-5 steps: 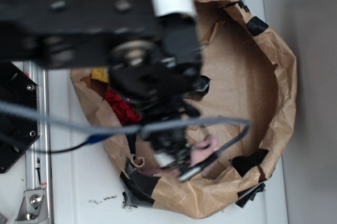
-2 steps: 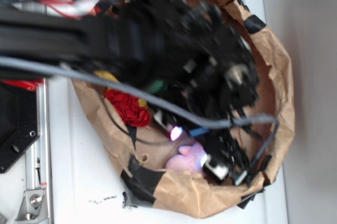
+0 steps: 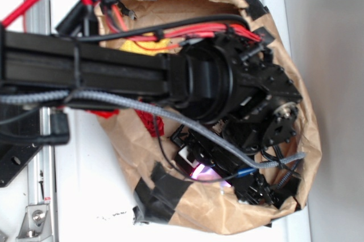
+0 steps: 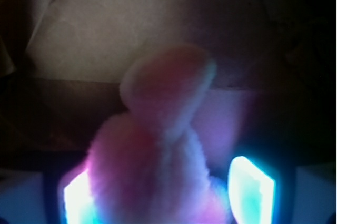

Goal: Grab the pink bunny.

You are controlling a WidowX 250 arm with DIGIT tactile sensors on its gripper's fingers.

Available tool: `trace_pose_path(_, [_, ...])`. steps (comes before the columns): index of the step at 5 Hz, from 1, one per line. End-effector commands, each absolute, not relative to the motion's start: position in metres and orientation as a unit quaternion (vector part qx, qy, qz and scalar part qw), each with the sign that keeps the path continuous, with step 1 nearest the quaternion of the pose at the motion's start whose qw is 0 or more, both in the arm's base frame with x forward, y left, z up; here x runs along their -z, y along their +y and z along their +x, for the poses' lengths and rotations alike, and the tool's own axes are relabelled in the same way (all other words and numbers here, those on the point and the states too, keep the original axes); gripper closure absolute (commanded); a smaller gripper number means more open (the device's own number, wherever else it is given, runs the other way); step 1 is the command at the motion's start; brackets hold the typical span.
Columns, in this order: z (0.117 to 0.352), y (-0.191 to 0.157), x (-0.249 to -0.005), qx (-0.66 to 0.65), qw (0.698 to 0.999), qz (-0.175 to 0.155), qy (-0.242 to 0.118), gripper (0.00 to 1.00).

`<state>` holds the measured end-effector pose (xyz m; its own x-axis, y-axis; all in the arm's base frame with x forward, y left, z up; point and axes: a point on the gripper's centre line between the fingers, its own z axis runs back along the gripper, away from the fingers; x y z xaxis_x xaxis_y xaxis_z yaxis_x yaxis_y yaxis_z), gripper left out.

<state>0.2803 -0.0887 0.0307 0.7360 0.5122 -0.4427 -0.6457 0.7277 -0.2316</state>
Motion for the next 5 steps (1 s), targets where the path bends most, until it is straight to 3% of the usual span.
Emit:
trace_pose_path(1, [0.270, -0.034, -0.073, -0.292, 0.940, -0.145, 0.097, 1.00])
trace_pose_path(2, [0.268, 0.010, -0.116, -0.278, 0.955, -0.102, 0.018, 1.00])
trace_pose_path(3, [0.266, 0.033, -0.165, -0.278, 0.954, -0.074, -0.085, 1.00])
trace_pose_path(4, [0.276, 0.019, -0.183, -0.176, 0.976, 0.020, -0.124, 1.00])
trace_pose_path(5, [0.282, 0.015, -0.171, -0.148, 0.981, 0.048, -0.114, 1.00])
